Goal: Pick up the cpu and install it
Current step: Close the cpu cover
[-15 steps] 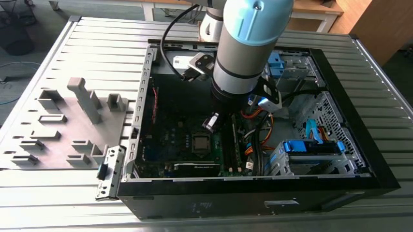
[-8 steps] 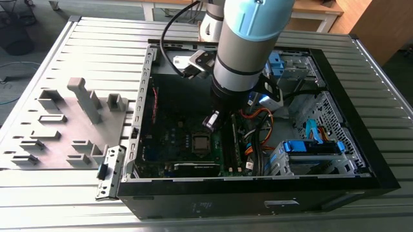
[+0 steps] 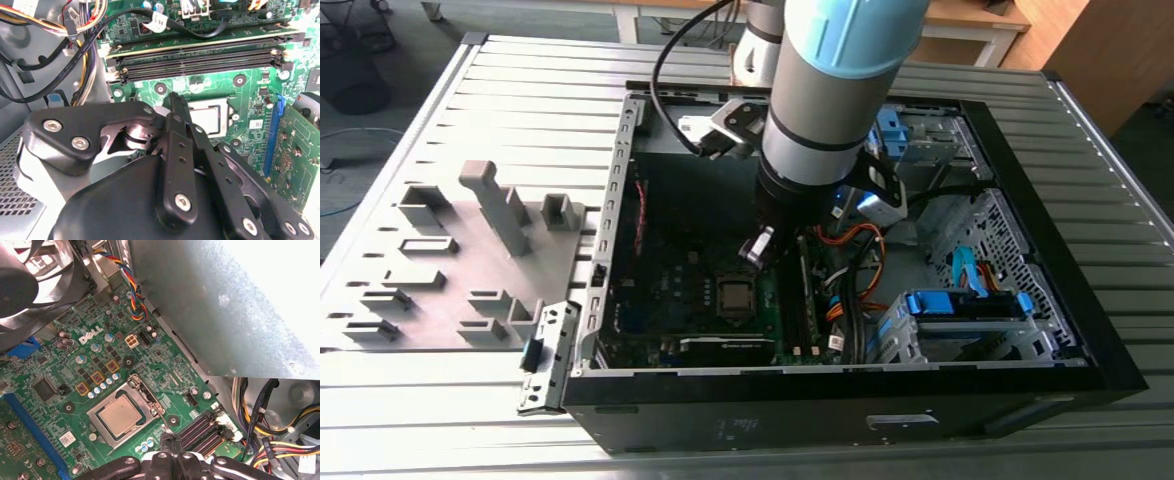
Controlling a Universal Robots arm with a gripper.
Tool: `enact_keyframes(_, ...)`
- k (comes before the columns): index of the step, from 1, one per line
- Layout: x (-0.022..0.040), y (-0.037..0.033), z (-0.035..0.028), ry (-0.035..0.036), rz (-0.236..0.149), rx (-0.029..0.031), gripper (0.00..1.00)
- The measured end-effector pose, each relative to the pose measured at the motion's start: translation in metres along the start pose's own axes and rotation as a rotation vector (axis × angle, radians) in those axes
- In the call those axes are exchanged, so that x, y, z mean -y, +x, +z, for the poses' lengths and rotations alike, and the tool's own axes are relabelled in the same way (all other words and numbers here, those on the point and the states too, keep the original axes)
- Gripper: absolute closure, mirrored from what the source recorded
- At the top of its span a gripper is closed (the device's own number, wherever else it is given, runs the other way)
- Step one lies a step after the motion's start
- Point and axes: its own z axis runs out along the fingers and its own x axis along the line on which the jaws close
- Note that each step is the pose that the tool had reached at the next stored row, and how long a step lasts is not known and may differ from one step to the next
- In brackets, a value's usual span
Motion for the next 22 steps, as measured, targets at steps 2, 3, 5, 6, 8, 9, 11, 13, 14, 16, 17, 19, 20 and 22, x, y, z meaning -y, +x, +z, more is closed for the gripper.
enact_keyframes(2,0.0003,0.0005,-0.0003,0.0002,0.0,-0.0006,0.89)
enact_keyframes(3,0.0009,0.0011,-0.0003,0.0001,0.0,-0.0005,0.89)
enact_keyframes(5,0.0018,0.0024,-0.0005,0.0001,0.0,-0.0004,0.89)
enact_keyframes(6,0.002,0.0027,-0.0013,0.0002,0.0,-0.0005,0.89)
enact_keyframes(8,0.0021,0.0028,-0.0043,0.0001,0.0,-0.0004,0.89)
enact_keyframes(9,0.0021,0.0028,-0.0064,0.0001,0.0,-0.0003,0.89)
enact_keyframes(11,0.0025,0.0036,-0.0075,0.0004,0.0,0.0003,0.89)
enact_keyframes(13,0.0032,0.0057,-0.0077,0.0015,0.0,0.0009,0.89)
enact_keyframes(14,0.0037,0.0072,-0.0078,0.0017,0.0,0.001,0.89)
enact_keyframes(16,0.0048,0.0104,-0.0081,0.0023,0.0,0.0014,0.89)
enact_keyframes(17,0.005,0.012,-0.0082,0.0025,0.0,0.0017,0.89)
enact_keyframes(19,0.0049,0.0155,-0.0084,0.0033,0.0,0.0022,0.89)
enact_keyframes(20,0.0046,0.0172,-0.0085,0.0037,0.0,0.0025,0.89)
enact_keyframes(22,0.004,0.0203,-0.0086,0.0042,0.0,0.0029,0.89)
